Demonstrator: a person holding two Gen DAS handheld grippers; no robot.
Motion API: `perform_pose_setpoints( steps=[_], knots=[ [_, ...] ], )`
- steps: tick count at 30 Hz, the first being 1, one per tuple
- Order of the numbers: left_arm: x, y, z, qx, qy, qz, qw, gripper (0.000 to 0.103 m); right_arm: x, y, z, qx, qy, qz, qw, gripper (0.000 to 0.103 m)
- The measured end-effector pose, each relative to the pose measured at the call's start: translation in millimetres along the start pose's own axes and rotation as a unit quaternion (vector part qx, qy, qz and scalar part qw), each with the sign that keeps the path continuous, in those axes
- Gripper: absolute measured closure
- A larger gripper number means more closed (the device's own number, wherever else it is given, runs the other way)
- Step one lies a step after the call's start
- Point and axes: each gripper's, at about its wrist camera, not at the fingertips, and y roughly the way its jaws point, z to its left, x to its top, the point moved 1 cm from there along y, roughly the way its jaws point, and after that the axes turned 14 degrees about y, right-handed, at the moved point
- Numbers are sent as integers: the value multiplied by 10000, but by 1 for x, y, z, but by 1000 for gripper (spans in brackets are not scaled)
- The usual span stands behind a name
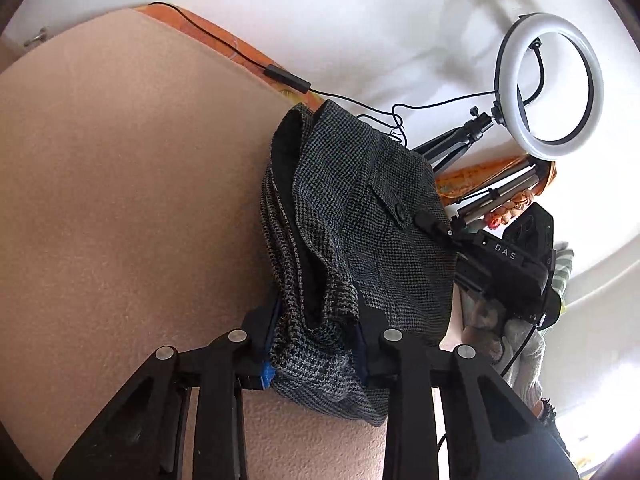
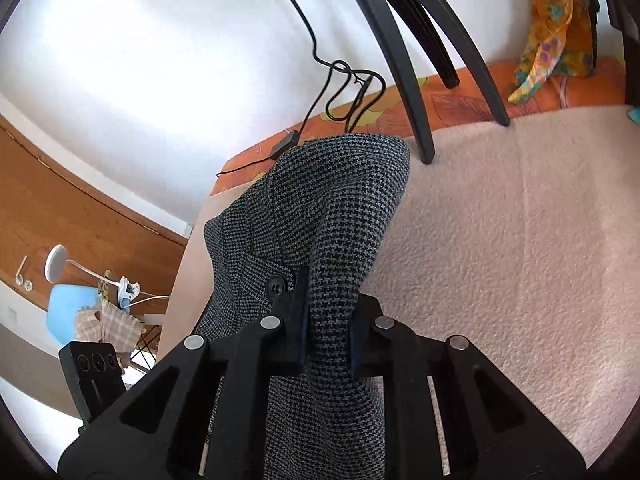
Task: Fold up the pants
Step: 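Grasp the folded pants bundle with the left gripper and lift it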
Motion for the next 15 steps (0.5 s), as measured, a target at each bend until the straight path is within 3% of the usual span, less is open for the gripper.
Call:
perform_pose_setpoints(
  steps=[6,15],
  knots=[
    [-1,-8,-16,-83,121,-11,9999,77,-8,-25,28,-27,-411,-147,9990,88],
    [-3,-10,-69,-338,575,-3,9978,77,-12,-81,33,-50,-555,-409,9976,89]
  ],
)
